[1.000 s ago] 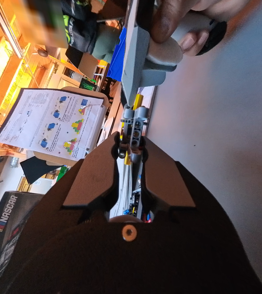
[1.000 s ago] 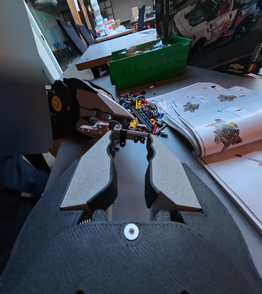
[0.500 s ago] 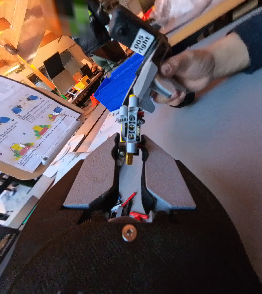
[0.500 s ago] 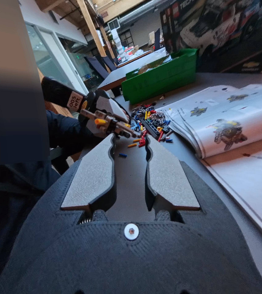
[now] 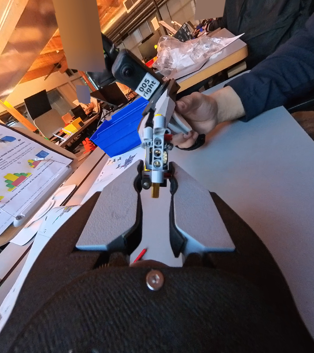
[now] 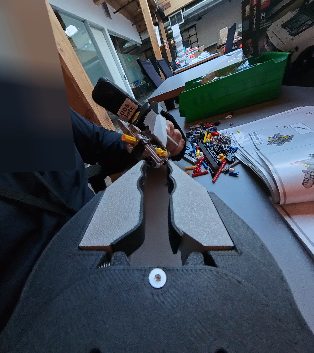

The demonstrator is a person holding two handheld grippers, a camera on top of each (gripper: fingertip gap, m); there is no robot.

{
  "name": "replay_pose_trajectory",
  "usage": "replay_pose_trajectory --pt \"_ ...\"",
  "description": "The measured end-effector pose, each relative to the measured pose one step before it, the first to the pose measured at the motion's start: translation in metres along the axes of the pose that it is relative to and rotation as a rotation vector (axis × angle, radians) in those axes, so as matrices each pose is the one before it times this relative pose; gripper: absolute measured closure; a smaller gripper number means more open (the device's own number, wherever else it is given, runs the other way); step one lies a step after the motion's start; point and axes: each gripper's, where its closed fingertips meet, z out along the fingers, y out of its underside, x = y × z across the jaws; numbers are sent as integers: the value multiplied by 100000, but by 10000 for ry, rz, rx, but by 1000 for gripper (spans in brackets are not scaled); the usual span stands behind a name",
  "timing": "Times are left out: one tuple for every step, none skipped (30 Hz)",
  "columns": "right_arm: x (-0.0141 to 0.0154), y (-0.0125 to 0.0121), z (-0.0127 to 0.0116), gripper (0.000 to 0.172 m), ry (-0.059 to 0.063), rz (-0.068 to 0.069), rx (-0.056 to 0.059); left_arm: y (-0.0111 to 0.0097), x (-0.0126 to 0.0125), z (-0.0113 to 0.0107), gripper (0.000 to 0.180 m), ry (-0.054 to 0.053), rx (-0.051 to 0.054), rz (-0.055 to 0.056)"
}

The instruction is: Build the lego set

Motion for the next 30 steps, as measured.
replay_pose_trajectory --pt "-156 -127 -37 156 -152 102 95 -43 35 12 157 36 36 -54" --pt "-151 -208 -56 156 -151 116 139 -11 59 23 157 48 14 -45" --pt "-124 -174 -74 158 -129 106 131 45 1 31 157 1 -21 -22" --pt "-72 -100 -67 159 -98 85 78 35 1 28 157 -8 -19 13" --pt "17 22 -31 160 -34 56 -1 -8 50 8 157 25 -1 1" --pt "54 70 -9 161 11 26 -28 63 33 28 157 14 -44 -9" --pt "106 80 8 161 38 20 -23 96 -10 27 157 -20 -65 30" --pt "133 79 20 161 51 40 -28 130 -16 30 157 -30 -93 53" --pt "108 85 16 160 22 43 -31 93 29 33 157 -5 -74 39" --pt "84 77 29 160 6 38 -24 39 51 30 157 17 -49 16" --pt "117 102 29 160 20 41 -31 88 97 38 157 51 -72 -4" --pt "155 136 56 160 40 45 -52 136 99 37 157 47 -116 5" --pt "158 156 64 158 37 45 -61 92 70 22 157 21 -92 27" --pt "143 138 69 158 27 59 -44 51 50 22 157 9 -61 34" --pt "158 118 63 158 27 65 -37 59 30 22 156 -5 -57 30" --pt "125 113 54 158 15 60 -36 33 28 5 156 5 -35 26" --pt "57 76 38 158 -16 50 -23 13 8 13 157 -3 -14 16" --pt "44 36 42 157 -14 40 -3 13 -28 -10 157 -22 -23 11" --pt "53 8 9 158 9 24 5 42 -45 7 157 -22 -29 3" --pt "42 -3 -5 158 21 0 -2 67 -29 25 157 -13 -33 0" --pt "51 -3 -11 158 38 -20 -8 75 -41 39 157 -28 -40 11" --pt "80 4 -24 159 55 -25 -6 111 -45 53 157 -32 -56 23" --pt "152 34 -23 159 93 -17 -20 186 -61 61 157 -44 -95 36" --pt "289 80 -18 159 170 -22 -46 248 -67 65 157 -76 -156 94" --pt "402 130 -35 159 248 -40 -72 314 -63 84 157 -115 -211 211" --pt "420 166 -16 158 273 -49 -92 399 -20 105 157 -139 -276 311" --pt "289 110 -18 158 194 -24 -73 471 67 170 157 -111 -332 335" --pt "123 8 -4 158 100 -35 -25 501 226 222 157 -21 -355 323" --pt "188 7 -31 159 154 -51 -15 414 339 240 157 45 -308 316" --pt "199 13 -42 159 170 -66 -28 268 318 215 157 32 -222 303"
